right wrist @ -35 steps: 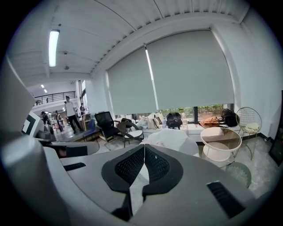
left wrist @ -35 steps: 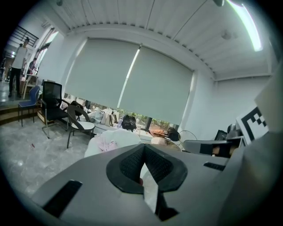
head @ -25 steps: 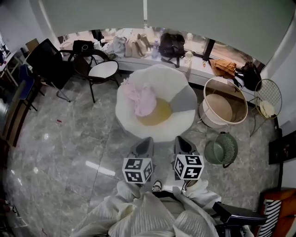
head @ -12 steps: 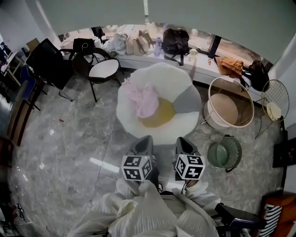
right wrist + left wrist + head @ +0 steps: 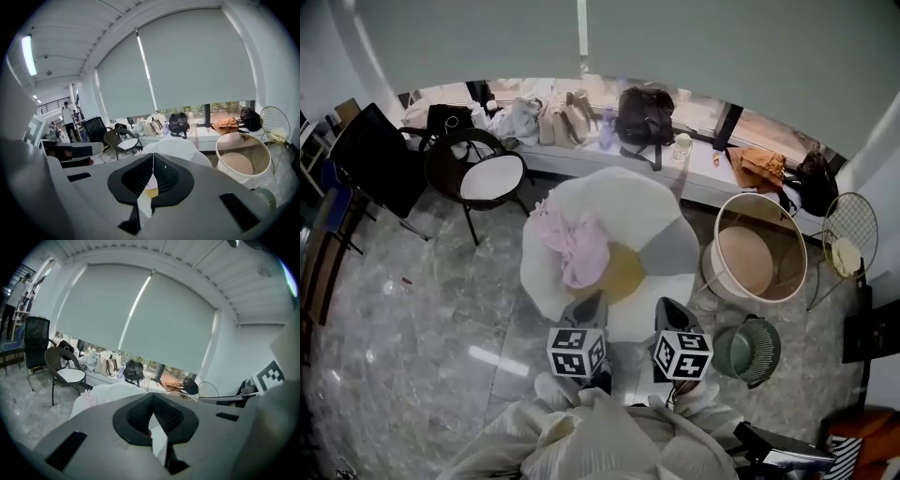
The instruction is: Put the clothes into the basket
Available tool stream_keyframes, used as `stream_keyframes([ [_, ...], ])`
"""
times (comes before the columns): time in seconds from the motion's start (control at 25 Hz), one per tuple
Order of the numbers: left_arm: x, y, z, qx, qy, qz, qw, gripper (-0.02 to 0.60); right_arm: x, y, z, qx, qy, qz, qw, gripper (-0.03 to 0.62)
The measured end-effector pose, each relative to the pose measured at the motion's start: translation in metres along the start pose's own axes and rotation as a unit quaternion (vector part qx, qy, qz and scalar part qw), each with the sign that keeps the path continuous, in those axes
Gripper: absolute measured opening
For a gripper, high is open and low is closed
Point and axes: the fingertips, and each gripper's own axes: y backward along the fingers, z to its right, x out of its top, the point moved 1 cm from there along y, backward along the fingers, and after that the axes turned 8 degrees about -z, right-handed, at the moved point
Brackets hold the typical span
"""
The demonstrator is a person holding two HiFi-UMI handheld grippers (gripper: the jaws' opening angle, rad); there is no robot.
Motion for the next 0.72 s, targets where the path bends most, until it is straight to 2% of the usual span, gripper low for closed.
stream_keyframes([
  [0.16, 0.027, -0.041, -0.038, -0.004, 0.012, -0.007, 0.9999, 0.006, 0.032, -0.057, -0.010, 0.006, 0.011, -0.011, 1.000, 0.023],
  [0.32, 0.042, -0.072, -0.077, 0.010, 0.022, -0.023, 0.9994, 0.006, 0.051, -0.101, -0.023, 0.018, 0.024, -0.027, 0.999, 0.024],
  [0.52, 0.035, -0.090, -0.101, 0.029, 0.033, -0.045, 0.9980, 0.006, 0.042, -0.138, -0.016, 0.023, 0.009, -0.065, 0.998, 0.025],
  [0.72, 0.040, -0.109, -0.129, 0.074, 0.042, -0.044, 0.9954, 0.006, 0.041, -0.185, -0.015, 0.050, 0.007, -0.103, 0.993, 0.025],
])
